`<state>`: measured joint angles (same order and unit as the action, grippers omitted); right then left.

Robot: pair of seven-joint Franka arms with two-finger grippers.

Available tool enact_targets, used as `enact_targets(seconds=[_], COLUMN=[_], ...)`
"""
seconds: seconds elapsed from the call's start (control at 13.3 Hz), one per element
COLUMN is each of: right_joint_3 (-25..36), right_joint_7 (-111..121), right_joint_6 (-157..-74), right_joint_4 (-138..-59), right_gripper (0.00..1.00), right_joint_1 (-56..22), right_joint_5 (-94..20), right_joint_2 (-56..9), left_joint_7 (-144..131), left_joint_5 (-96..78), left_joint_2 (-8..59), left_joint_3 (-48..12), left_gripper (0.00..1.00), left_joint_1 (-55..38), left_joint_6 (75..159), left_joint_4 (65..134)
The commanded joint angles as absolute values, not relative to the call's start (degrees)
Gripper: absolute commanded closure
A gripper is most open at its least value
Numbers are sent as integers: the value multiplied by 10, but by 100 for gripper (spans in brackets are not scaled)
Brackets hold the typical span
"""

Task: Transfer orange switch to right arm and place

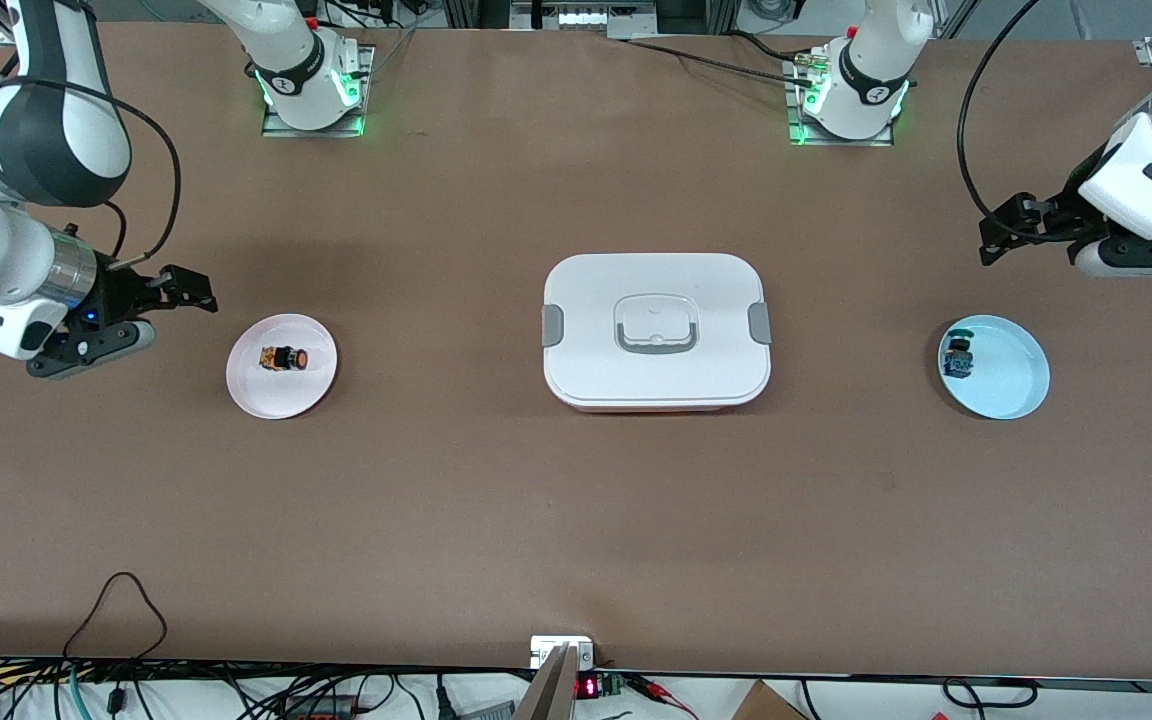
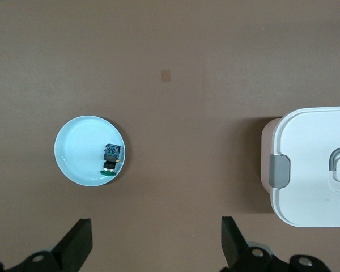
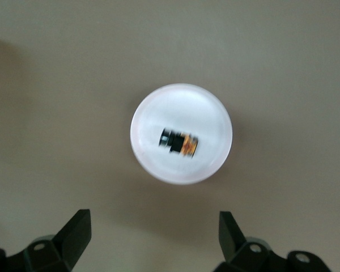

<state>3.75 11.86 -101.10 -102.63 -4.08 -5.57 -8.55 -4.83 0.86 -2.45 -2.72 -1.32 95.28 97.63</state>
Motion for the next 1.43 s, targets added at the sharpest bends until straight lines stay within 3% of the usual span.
enact_targets(seconds=[0.0, 0.45, 0.6, 0.9, 1.35], right_joint_3=[39, 55, 56, 55, 53], right_joint_7=[25, 55, 27, 10, 18], right_joint_6=[-934, -913, -906, -985, -927], right_joint_4=[-970, -817, -843, -1011, -942], right_gripper=[0, 0, 0, 0, 0], right_joint_1=[-47, -9, -14, -18, -17], right_joint_5=[-53, 10, 10, 11, 10], right_joint_2=[-73, -94, -77, 37, 18], left_joint_7=[-36, -35, -35, -34, -34], left_joint_5=[11, 11, 11, 11, 11], left_joint_2=[-18, -18, -18, -18, -18], left_joint_3=[-25, -25, -25, -25, -25], left_gripper=[0, 0, 0, 0, 0], left_joint_1=[-17, -16, -16, -16, -15], left_joint_6=[951, 951, 951, 951, 951], left_joint_4=[963, 964, 963, 964, 964])
